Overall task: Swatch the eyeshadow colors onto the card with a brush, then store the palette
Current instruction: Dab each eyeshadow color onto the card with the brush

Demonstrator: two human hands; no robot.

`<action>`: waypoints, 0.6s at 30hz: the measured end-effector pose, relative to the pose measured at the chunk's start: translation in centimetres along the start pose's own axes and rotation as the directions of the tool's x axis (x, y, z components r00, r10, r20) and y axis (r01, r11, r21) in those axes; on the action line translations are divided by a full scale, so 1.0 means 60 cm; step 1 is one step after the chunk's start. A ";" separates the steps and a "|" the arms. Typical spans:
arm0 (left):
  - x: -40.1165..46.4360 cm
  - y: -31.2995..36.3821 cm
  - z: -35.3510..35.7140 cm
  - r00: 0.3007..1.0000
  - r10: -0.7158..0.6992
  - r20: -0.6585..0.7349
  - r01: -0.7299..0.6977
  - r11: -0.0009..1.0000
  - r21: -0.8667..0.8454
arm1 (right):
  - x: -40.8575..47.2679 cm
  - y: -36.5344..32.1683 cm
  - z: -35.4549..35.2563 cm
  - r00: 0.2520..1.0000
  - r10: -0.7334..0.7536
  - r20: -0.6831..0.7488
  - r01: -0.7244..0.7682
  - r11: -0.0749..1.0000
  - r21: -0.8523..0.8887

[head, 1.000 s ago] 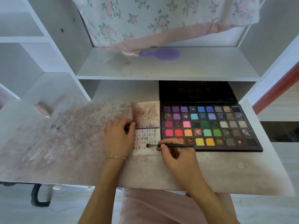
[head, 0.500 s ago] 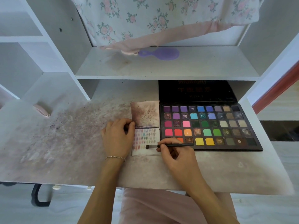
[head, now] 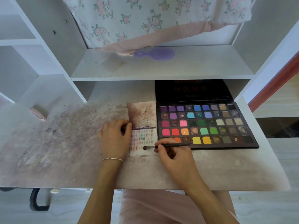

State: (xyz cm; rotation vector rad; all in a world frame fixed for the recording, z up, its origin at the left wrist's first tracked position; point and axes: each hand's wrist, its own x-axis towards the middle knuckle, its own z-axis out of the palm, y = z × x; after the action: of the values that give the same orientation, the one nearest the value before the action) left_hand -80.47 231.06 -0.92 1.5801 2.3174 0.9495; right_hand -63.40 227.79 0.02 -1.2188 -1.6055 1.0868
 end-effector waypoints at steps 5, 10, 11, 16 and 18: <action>-0.001 0.001 -0.002 1.000 -0.008 0.012 0.008 1.000 0.008 | 0.000 -0.003 -0.004 0.998 0.026 -0.049 -0.021 0.994 0.105; 0.001 0.004 -0.006 0.999 -0.007 0.035 0.007 1.000 -0.003 | -0.004 -0.005 -0.011 0.987 0.033 -0.158 0.003 0.976 0.220; 0.001 0.003 -0.007 0.999 -0.006 0.043 0.007 1.000 -0.011 | -0.006 -0.005 -0.013 0.984 0.026 -0.174 0.013 0.975 0.221; 0.002 0.005 -0.008 0.999 -0.019 0.051 0.018 1.000 0.006 | -0.017 0.004 -0.048 0.968 0.025 -0.248 0.031 0.976 0.217; 0.003 0.006 -0.009 0.997 -0.008 0.074 0.007 1.000 0.004 | -0.020 0.009 -0.070 0.948 0.045 -0.314 0.025 0.976 0.217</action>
State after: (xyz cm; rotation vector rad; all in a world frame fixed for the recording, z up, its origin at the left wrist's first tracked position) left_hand -80.55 231.11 -0.27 1.5789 2.2749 0.8708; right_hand -59.04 227.32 0.57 -1.1856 -1.2031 0.9865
